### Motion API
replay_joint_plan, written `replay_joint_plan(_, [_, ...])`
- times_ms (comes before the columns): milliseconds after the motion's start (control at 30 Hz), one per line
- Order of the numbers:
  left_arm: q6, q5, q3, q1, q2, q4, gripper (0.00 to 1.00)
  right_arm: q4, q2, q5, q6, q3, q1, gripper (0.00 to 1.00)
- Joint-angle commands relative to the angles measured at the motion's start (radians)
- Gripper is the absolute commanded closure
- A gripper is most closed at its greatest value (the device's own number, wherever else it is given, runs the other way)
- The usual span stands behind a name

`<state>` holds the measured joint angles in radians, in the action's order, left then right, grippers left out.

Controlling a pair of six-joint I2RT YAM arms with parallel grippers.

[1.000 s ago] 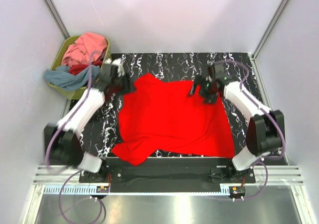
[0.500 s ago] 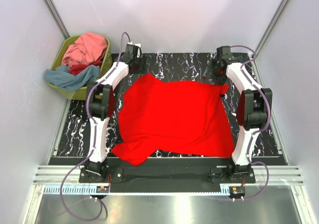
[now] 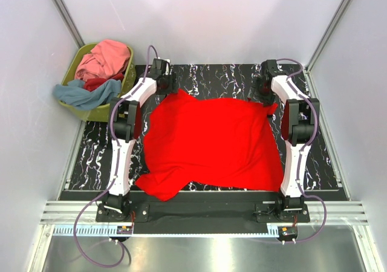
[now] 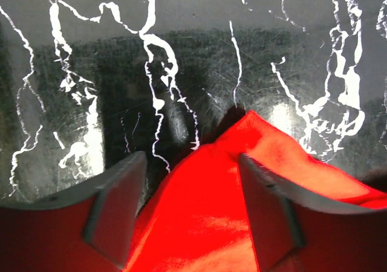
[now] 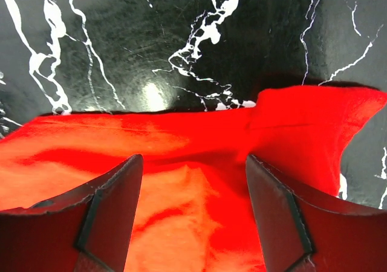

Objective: Fold and stack the t-shirts
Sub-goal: Flatten the tshirt out

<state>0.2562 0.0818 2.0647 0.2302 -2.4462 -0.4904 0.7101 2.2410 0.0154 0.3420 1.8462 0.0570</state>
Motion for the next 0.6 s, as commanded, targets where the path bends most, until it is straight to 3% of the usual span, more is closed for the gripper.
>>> replay_joint_plan(0, [0.018,0.065,0.044,-0.003,-0.03,0.023,0.37,0.005,0.008,0.011,-0.073,0.047,0.006,0.25])
replay_joint_plan(133, [0.029,0.093,0.057,-0.006,-0.034,0.023,0.49,-0.006,0.005,-0.002,-0.095,0.013,0.006,0.3])
replay_joint_plan(367, [0.066,0.136,0.078,-0.012,-0.036,0.039,0.79,-0.023,0.046,0.0,-0.121,0.025,0.007,0.3])
replay_joint_plan(500, [0.058,0.159,0.09,-0.014,-0.013,0.053,0.96,-0.02,0.103,0.011,-0.126,0.073,0.007,0.4])
replay_joint_plan(567, [0.051,0.162,0.1,-0.012,0.004,0.056,1.0,-0.014,0.117,0.017,-0.123,0.087,0.007,0.45])
